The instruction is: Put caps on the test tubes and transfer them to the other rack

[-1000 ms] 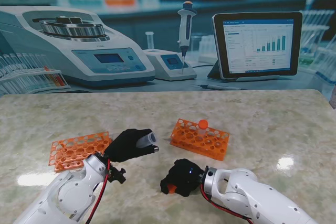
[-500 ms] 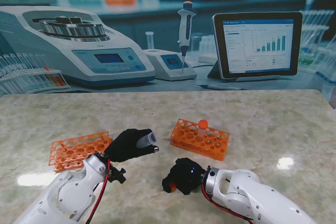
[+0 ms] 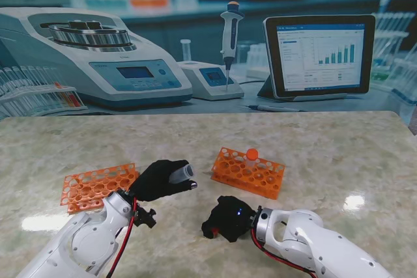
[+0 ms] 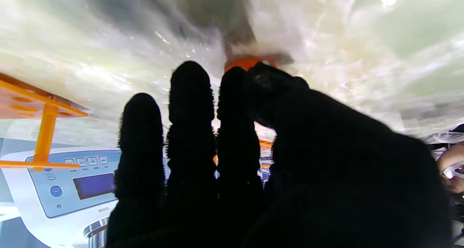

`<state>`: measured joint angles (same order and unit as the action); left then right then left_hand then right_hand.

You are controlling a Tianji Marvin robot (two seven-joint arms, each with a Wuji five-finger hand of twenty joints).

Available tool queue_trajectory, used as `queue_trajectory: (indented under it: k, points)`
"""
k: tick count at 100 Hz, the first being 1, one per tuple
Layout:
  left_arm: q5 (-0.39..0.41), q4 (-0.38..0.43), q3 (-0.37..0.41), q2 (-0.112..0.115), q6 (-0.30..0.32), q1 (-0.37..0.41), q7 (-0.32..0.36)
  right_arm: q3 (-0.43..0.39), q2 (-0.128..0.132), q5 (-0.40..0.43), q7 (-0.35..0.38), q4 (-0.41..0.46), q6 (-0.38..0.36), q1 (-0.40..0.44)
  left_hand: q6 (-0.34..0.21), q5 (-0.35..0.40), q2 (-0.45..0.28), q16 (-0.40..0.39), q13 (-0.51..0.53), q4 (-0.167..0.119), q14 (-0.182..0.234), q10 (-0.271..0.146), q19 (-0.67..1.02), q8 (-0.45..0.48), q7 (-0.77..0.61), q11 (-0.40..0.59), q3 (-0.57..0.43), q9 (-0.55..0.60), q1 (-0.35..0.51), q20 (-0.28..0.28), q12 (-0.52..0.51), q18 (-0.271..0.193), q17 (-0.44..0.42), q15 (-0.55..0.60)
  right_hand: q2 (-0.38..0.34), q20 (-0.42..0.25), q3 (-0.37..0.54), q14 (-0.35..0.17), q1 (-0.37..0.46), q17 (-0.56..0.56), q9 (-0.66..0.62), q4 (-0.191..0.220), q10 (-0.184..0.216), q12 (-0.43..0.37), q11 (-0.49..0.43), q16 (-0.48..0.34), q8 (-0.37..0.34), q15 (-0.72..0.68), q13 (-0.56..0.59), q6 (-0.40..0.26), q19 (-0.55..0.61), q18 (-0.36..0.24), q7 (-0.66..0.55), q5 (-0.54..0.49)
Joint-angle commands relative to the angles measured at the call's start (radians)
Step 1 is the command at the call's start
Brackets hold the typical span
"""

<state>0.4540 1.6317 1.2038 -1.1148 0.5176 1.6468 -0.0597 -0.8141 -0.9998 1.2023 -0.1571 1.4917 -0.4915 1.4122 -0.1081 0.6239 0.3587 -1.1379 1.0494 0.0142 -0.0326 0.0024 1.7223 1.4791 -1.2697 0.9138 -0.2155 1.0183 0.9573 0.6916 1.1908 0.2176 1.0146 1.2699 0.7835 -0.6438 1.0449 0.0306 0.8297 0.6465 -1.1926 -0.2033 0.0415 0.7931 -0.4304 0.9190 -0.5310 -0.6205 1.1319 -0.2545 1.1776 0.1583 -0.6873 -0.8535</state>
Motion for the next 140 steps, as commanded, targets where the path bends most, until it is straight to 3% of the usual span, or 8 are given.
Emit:
queue_trajectory:
  k: [1,28,56,83,97,140]
  points:
    - [0.002,0.005,0.001,0.0,-0.004,0.003,0.002,0.001,0.005,0.006,0.007,0.016,-0.005,0.012,-0.063,0.011,-0.041,0.007,0.006,0.007,0.018,-0.04,0.152,0.065,-0.084,0.008,0.01,-0.008,0.033,-0.025,0.0,-0.05,0.053,0.021,-0.005,-0.031,-0.023,-0.016,-0.012,-0.027,0.013,0.011,0.037,-0.006,0.018,0.024,-0.003,-0.001,-0.022,0.007,0.045,-0.008,0.015,0.036]
    - [0.002,0.007,0.005,0.0,-0.002,0.007,0.002,-0.021,0.01,0.03,0.014,0.045,-0.009,0.033,-0.063,0.011,-0.041,0.007,0.006,0.007,0.017,-0.039,0.152,0.065,-0.084,0.008,0.01,-0.009,0.034,-0.024,0.0,-0.049,0.049,0.021,-0.024,-0.065,-0.126,-0.038,-0.083,-0.096,0.072,0.004,0.027,-0.032,0.086,-0.008,0.035,0.028,-0.066,-0.003,0.053,-0.006,0.057,0.093]
    - [0.003,0.006,0.004,0.0,-0.002,0.004,-0.001,-0.072,0.011,0.06,0.011,0.097,-0.006,0.079,-0.063,0.011,-0.04,0.007,0.005,0.007,0.017,-0.04,0.154,0.065,-0.084,0.008,0.01,-0.008,0.034,-0.024,0.0,-0.05,0.048,0.021,-0.074,-0.078,-0.151,-0.03,-0.132,-0.121,0.101,0.022,0.009,-0.06,0.109,-0.03,0.045,0.011,-0.091,0.023,0.05,0.001,0.075,0.115]
    - [0.004,0.009,0.009,0.0,0.001,0.009,0.0,-0.059,0.008,0.054,0.026,0.105,0.011,0.063,-0.063,0.011,-0.04,0.007,0.005,0.007,0.017,-0.04,0.154,0.065,-0.084,0.008,0.01,-0.009,0.034,-0.024,0.0,-0.05,0.048,0.02,-0.127,-0.087,-0.154,-0.028,-0.176,-0.123,0.147,0.095,-0.031,-0.306,0.199,-0.086,0.059,0.032,-0.102,0.123,0.036,0.0,0.184,0.097]
    - [0.005,0.009,0.009,0.0,0.0,0.009,-0.002,-0.034,0.006,0.04,0.038,0.092,0.02,0.038,-0.063,0.01,-0.04,0.007,0.005,0.006,0.017,-0.04,0.155,0.065,-0.084,0.008,0.009,-0.009,0.035,-0.024,0.0,-0.05,0.048,0.02,-0.127,-0.085,-0.157,-0.024,-0.194,-0.127,0.174,0.123,-0.047,-0.358,0.214,-0.095,0.047,0.053,-0.109,0.143,0.029,0.001,0.217,0.095]
    - [0.006,0.01,0.013,0.0,0.0,0.012,-0.003,0.055,0.001,-0.003,0.053,0.032,0.057,-0.043,-0.061,0.011,-0.04,0.007,0.005,0.006,0.016,-0.041,0.155,0.065,-0.084,0.008,0.008,-0.01,0.034,-0.025,0.0,-0.05,0.048,0.02,-0.086,-0.094,-0.189,-0.031,-0.229,-0.155,0.208,0.111,-0.069,-0.348,0.183,-0.087,0.024,0.057,-0.139,0.169,0.022,-0.001,0.24,0.118]
